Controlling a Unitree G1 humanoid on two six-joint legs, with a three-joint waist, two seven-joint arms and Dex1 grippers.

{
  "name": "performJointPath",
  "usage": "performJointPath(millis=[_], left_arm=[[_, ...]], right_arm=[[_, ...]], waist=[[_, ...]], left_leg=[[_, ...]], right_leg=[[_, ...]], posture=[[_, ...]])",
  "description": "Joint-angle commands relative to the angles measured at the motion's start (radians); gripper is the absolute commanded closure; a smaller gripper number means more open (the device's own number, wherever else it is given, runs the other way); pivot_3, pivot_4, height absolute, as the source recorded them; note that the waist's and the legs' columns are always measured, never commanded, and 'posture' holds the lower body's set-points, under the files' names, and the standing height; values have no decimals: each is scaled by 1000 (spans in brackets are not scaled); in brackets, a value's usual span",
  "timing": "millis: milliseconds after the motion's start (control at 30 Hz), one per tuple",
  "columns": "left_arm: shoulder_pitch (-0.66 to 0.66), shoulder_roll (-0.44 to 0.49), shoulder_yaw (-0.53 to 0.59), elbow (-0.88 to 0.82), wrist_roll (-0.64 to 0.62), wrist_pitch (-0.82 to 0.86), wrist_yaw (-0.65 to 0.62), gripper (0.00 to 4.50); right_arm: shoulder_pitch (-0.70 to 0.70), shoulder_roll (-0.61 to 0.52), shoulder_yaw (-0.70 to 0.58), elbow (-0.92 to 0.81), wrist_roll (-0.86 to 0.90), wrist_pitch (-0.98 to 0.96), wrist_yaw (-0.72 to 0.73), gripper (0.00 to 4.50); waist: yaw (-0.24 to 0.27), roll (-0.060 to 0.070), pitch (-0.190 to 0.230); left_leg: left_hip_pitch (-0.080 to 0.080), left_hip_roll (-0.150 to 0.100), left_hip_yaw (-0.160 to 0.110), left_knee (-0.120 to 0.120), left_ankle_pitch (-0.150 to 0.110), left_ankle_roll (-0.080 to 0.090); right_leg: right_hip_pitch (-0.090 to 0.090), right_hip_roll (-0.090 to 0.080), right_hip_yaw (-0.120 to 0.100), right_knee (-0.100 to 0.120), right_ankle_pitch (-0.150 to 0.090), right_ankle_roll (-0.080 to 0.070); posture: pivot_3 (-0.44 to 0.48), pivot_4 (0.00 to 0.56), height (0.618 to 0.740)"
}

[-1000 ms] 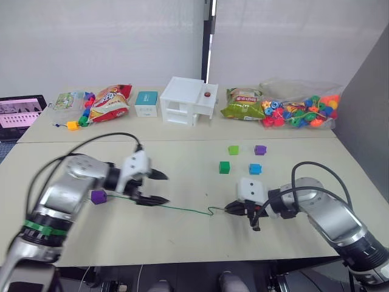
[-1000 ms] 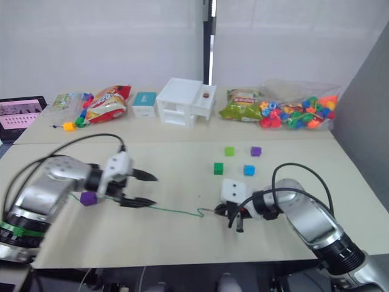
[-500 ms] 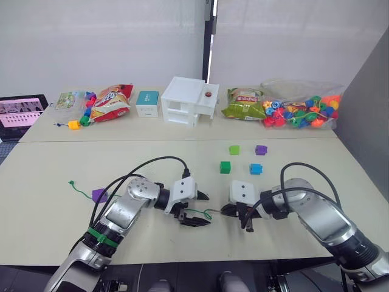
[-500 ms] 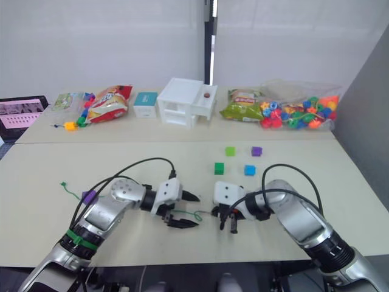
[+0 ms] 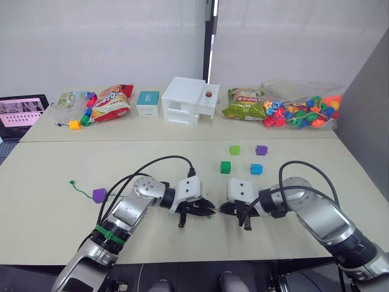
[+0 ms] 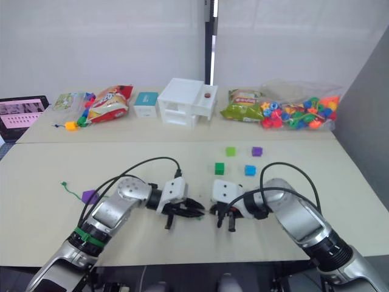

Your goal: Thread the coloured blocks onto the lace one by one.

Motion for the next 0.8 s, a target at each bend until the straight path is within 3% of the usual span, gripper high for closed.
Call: performJointPath(millis=[33,433,667,800], left_arm=[[-7,3,7,-7,3,-16,-1,4460],[-8,19,23,-6,-7,-5,-8,4460],[-7,39,37,-15,-13,3,-10,4500],[16,76,61,-49,-30,29,-18,4500]], right_arm=[[-8,-5,-17,-33,2,0,-3,4500],[23,-10,-40,-50,12,18,-21,4500],[130,20,-246,-180,126,175,-140,2129],[340,141,-506,-333,166,324,-340,810]], waist=[[0,0,0],[0,0,0],[5,0,0],[21,0,0]], left_leg=[[0,0,0,0,0,0],[0,0,0,0,0,0],[0,0,0,0,0,0],[-1,0,-2,-1,0,0]], right_leg=[[0,0,0,0,0,0],[0,0,0,0,0,0],[0,0,0,0,0,0],[0,0,-1,0,0,0]], posture=[[0,150,740],[0,150,740],[0,150,740],[0,150,740]])
